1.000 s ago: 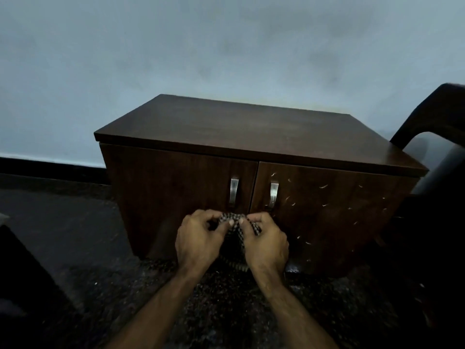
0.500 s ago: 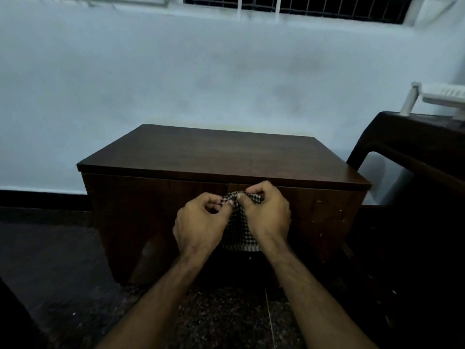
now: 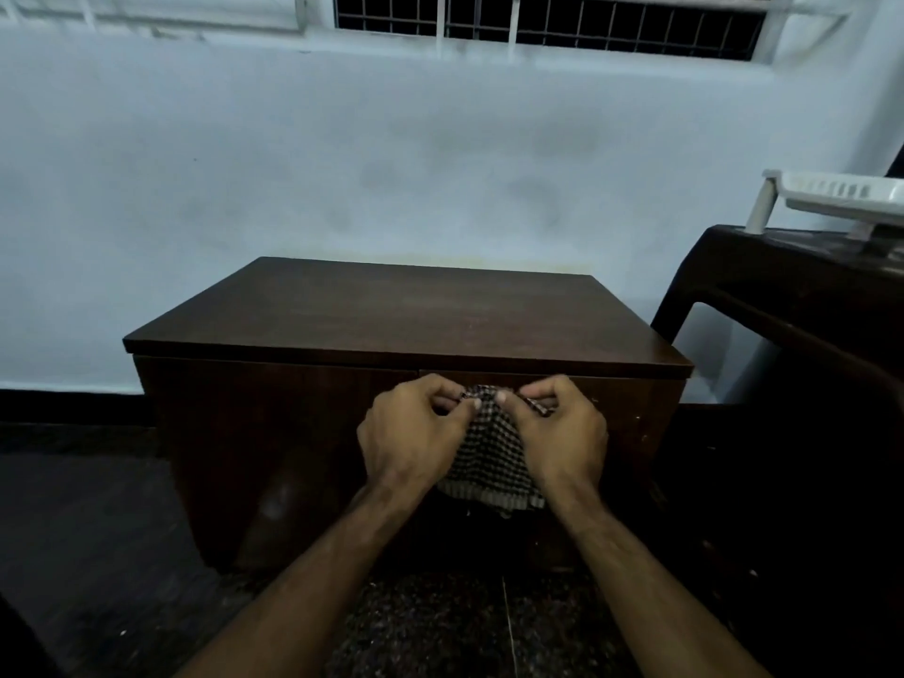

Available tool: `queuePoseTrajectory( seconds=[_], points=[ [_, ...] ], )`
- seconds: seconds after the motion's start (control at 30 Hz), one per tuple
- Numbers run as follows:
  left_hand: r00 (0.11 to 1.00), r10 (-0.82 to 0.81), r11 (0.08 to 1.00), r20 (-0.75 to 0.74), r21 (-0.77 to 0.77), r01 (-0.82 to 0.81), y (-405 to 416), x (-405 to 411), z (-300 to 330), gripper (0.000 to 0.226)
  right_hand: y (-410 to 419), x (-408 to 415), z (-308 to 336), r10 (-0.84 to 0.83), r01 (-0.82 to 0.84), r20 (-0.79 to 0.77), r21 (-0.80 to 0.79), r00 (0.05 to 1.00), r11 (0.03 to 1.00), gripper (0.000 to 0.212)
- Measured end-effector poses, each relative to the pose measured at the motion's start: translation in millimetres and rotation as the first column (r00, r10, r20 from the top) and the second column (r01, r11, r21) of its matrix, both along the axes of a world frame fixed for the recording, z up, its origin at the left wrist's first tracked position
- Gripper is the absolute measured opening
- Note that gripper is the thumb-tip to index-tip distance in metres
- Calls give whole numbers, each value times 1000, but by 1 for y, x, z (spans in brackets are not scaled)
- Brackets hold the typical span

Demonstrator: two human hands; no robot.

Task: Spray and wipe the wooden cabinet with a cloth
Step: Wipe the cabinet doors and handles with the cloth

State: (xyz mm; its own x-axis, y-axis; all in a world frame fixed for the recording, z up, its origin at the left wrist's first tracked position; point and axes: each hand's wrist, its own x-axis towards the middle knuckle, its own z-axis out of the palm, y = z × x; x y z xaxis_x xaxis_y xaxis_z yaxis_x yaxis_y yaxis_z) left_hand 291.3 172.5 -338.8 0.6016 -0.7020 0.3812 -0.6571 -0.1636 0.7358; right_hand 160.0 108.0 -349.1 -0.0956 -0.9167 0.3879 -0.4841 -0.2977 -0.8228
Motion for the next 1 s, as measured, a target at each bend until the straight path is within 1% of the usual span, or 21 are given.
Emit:
queuePoseTrajectory(
  seconds=[0.07,0.13,0.23,0.3,0.37,0.47,0.57,0.63,0.7,0.8,0.87,0.93,1.0],
  points=[
    [1000,-6,1000,13,14,6,-7,-11,-1,20,-3,-8,-4,-30,30,3,-1,1000,1000,24],
    [999,43,999,-2,33,-43,-7,-9,-4,20,-3,-1,-5,-30,29,-27,-29,999,999,24],
    [990,141,990,4,19,-141,0,9,-12,20,6,22,-3,36,-44,-116,-68,993,997,22],
    [986,165,986,-7,8,-164,5,15,-15,21,11,32,-7,52,-62,-123,-85,991,994,21],
    [986,163,987,-17,12,-163,9,14,-18,21,12,34,-18,39,-48,-98,-88,994,995,21],
    [990,140,989,18,35,-141,11,6,-29,21,13,32,-42,11,-13,-63,-36,998,999,20],
    [994,91,991,58,98,-96,15,-1,-44,18,18,31,-63,7,-4,-79,34,997,999,19],
    [996,79,990,31,115,-82,19,0,-51,17,20,30,-67,7,-1,-100,58,995,998,19],
    [996,87,993,3,80,-87,19,1,-50,19,17,29,-60,17,-14,-98,32,995,999,20],
    [992,120,992,-43,-24,-121,16,1,-39,19,12,31,-39,17,-21,-56,-68,998,997,19],
    [989,139,988,-53,-59,-142,13,4,-34,16,10,31,-34,6,-12,-53,-115,999,993,20],
    [990,130,991,-47,-37,-132,13,5,-38,17,11,31,-45,2,-7,-53,-89,999,996,23],
    [995,98,995,-10,13,-98,13,4,-47,17,14,31,-64,1,-2,-37,-27,999,1000,23]
  ],
)
